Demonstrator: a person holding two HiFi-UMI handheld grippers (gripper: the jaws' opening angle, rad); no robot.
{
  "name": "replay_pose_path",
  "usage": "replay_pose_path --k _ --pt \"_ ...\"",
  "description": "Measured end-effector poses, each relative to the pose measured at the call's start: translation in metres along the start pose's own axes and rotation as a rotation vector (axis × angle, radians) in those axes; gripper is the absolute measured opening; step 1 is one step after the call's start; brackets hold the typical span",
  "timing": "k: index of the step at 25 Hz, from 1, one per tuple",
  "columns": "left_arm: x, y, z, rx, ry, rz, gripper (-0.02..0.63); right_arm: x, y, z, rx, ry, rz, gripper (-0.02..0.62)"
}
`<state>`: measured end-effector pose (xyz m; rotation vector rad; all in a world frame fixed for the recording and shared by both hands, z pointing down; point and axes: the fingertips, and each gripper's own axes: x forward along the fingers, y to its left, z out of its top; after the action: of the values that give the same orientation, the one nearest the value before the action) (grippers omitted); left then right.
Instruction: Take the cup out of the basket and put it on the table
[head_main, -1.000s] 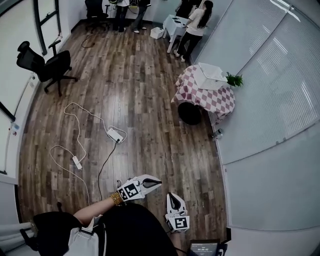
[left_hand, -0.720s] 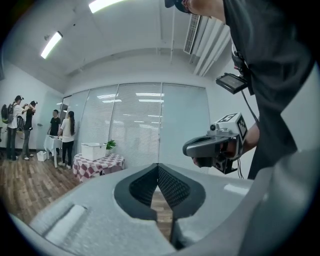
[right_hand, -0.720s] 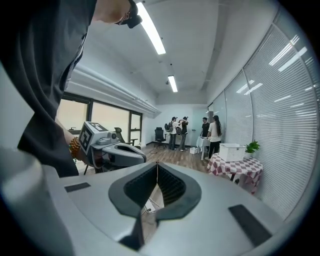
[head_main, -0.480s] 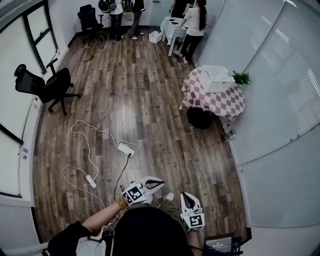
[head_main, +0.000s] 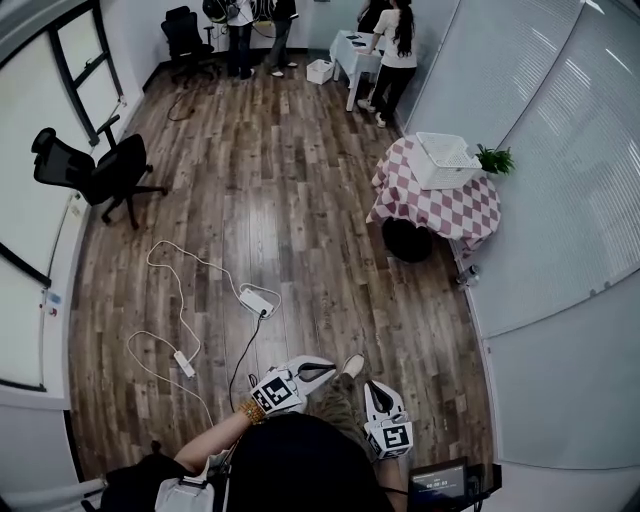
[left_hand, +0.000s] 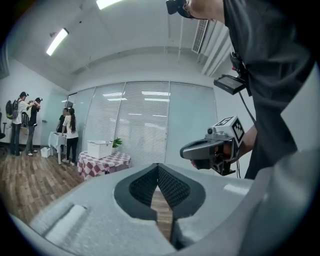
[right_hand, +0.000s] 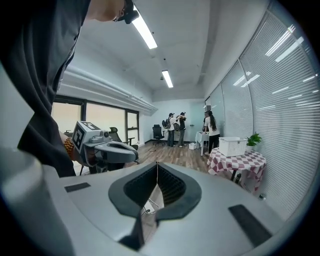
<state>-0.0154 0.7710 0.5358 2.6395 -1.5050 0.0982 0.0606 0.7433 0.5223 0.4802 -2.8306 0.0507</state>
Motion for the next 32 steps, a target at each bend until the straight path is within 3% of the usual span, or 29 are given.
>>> replay_pose_path --k 4,10,18,32 --pt "0.006 0.016 0.000 -0.046 0.009 0.050 0.005 0.021 -0.014 0.017 -0.009 -0.026 0.041 0.011" --pt "0.037 0.042 0.003 -0.019 0.053 0.035 0.005 0.045 -0.053 0.019 -0.003 -0.039 0.053 0.011" --pt "0.121 0.084 0.038 0.017 0.049 0.026 0.005 0.067 -0.135 0.028 0.029 -0.049 0.061 0.011" --pt "0.273 0.112 0.070 0.046 0.116 -0.016 0.005 0.091 -0.290 0.027 0.108 -0.114 0.039 0.011"
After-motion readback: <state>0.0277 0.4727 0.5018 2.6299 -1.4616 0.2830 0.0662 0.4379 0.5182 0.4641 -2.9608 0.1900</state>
